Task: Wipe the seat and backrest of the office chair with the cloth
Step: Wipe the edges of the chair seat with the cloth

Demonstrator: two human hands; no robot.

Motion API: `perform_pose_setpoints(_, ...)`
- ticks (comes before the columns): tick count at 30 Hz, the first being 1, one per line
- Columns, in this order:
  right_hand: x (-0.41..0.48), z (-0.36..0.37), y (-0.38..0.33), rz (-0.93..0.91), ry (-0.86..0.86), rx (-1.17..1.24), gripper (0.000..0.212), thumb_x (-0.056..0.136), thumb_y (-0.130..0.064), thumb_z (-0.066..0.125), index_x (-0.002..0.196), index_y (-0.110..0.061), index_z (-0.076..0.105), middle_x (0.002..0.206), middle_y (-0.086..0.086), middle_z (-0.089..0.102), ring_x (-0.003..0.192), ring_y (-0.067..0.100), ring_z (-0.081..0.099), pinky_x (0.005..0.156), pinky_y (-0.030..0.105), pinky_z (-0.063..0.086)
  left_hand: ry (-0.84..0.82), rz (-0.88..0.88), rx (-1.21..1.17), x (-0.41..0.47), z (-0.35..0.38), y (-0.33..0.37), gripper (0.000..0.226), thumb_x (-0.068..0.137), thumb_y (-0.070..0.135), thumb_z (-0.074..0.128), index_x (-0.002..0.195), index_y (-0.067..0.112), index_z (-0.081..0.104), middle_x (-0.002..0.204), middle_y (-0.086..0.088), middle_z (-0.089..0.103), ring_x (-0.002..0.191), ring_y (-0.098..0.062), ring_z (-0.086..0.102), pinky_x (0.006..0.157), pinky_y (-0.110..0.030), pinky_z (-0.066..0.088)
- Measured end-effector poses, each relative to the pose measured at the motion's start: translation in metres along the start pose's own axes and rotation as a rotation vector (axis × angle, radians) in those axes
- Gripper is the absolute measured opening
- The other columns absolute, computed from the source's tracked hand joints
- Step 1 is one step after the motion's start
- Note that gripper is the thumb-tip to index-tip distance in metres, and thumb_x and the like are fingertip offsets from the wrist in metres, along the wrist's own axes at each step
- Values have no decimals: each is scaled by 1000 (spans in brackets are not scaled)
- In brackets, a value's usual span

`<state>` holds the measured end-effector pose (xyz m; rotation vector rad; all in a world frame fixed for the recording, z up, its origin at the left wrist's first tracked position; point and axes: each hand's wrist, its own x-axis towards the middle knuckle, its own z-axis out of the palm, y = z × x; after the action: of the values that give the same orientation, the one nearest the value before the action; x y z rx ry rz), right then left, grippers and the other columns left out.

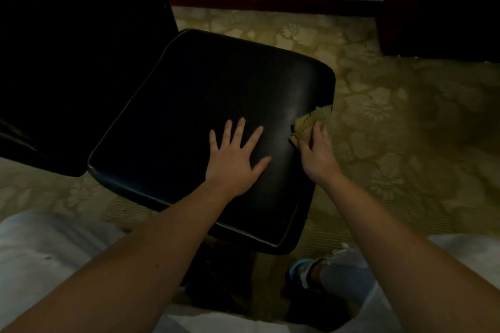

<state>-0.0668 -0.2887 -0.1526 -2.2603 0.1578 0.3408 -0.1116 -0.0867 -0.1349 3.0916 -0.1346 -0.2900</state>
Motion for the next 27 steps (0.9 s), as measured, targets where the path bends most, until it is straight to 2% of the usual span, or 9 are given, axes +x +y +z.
perform_pose_setpoints(4, -16, 10, 7, -28, 11, -23, 68, 107, -33, 37, 159, -11, -2, 168, 8, -6, 154, 25, -7, 125, 39, -2, 9, 9, -43, 2, 3, 3, 74, 97, 73, 14, 160, 40, -4, 171, -3, -8, 156, -32, -10, 123, -60, -4)
perform_pose_setpoints(9, 5, -1, 11, -41, -16, -12, 67, 107, -31, 37, 159, -11, -1, 168, 8, -6, 154, 22, -7, 125, 37, -1, 32, 6, -61, 3, 6, 2, 73, 96, 72, 13, 160, 40, -1, 171, -2, -5, 156, -31, -10, 123, -60, -5)
perform_pose_setpoints(14, 29, -14, 12, -40, -50, -13, 67, 107, -28, 36, 159, -6, -1, 167, 11, -6, 154, 20, -7, 123, 28, -4, 63, 2, -112, 5, 9, 5, 71, 98, 70, 18, 161, 39, 5, 171, -3, -2, 156, -31, -8, 123, -60, -6)
perform_pose_setpoints(18, 18, -7, 8, -62, -28, -23, 65, 108, -25, 35, 159, -8, -2, 167, 12, -7, 154, 26, -8, 125, 36, -4, 88, -16, -115, 8, 12, 9, 71, 98, 70, 18, 161, 39, 7, 171, -4, 1, 156, -32, -6, 122, -61, -5)
perform_pose_setpoints(21, -8, 3, 8, -131, -2, -72, 64, 108, -25, 35, 159, -11, -1, 167, 10, -7, 153, 28, -12, 123, 36, -9, 99, -19, -129, 10, 13, 10, 71, 98, 71, 19, 161, 39, 9, 171, -4, 2, 156, -32, -5, 122, -61, -4)
perform_pose_setpoints(27, -41, 15, 14, -264, -9, -143, 66, 107, -25, 37, 159, -13, -1, 167, 4, -10, 144, 12, -22, 120, 31, -12, 98, -19, -111, 9, 13, 9, 72, 97, 72, 16, 161, 40, 6, 171, -4, 0, 156, -31, -6, 123, -61, -3)
